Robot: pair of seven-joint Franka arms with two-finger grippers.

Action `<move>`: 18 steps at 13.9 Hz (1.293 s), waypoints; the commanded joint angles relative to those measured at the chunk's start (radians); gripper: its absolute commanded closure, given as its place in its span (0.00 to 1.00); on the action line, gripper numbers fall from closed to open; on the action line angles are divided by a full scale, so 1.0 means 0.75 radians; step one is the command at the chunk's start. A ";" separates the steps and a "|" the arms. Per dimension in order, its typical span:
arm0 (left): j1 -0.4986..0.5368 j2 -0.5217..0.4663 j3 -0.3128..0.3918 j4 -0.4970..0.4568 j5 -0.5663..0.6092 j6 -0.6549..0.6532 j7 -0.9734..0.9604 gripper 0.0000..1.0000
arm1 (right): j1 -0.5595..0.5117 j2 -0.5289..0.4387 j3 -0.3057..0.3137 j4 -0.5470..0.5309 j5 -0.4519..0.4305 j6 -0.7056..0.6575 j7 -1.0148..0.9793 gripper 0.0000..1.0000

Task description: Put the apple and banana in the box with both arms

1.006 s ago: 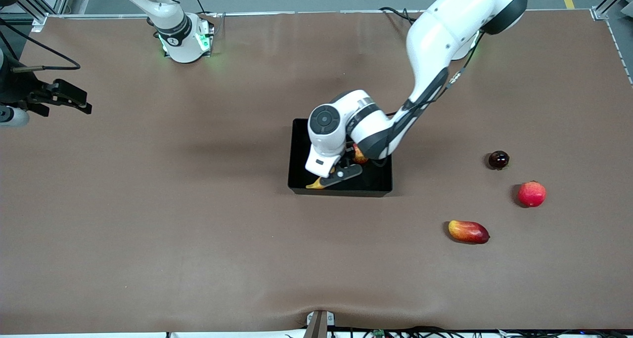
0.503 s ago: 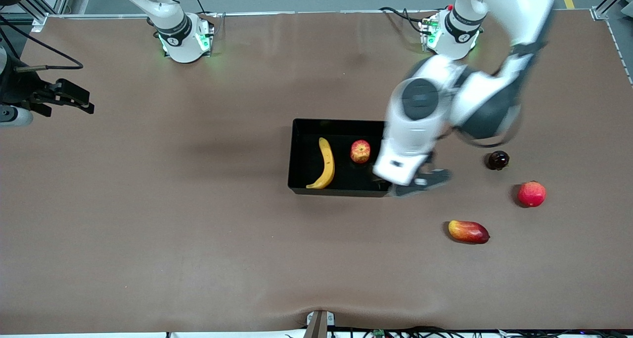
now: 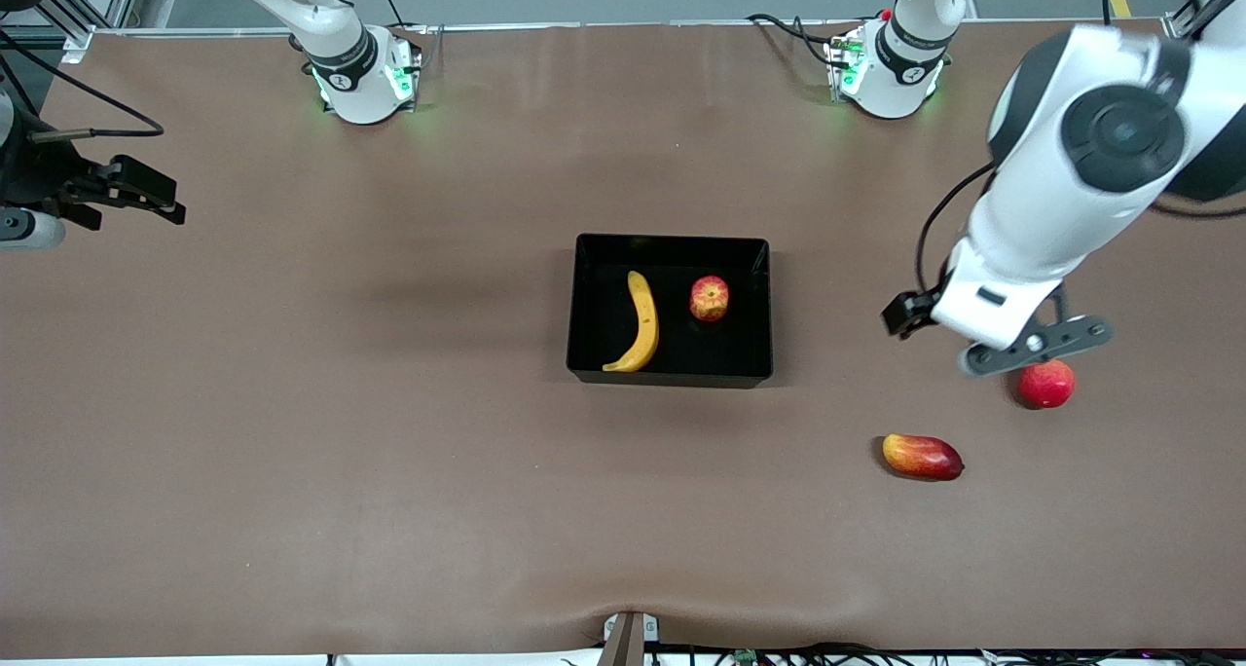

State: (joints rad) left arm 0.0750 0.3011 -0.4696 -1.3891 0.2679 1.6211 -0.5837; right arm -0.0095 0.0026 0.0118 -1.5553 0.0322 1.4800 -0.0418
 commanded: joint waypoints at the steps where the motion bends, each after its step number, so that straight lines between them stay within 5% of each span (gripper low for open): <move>1: 0.049 -0.109 -0.006 -0.046 -0.026 -0.053 0.136 0.00 | 0.007 -0.001 -0.001 0.012 -0.016 -0.004 0.007 0.00; 6: 0.043 -0.221 0.033 -0.064 -0.099 -0.090 0.277 0.00 | 0.006 -0.005 -0.003 0.014 -0.018 -0.010 0.009 0.00; 12: -0.171 -0.456 0.403 -0.283 -0.249 -0.092 0.488 0.00 | 0.000 -0.005 -0.003 0.012 -0.014 -0.014 0.033 0.00; 18: -0.149 -0.502 0.416 -0.299 -0.300 -0.143 0.471 0.00 | 0.004 -0.005 -0.003 0.012 -0.016 -0.014 0.050 0.00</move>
State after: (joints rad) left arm -0.0393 -0.0486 -0.1594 -1.5987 0.0629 1.5328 -0.2318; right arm -0.0095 0.0025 0.0097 -1.5549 0.0322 1.4788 -0.0223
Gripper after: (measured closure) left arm 0.000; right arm 0.000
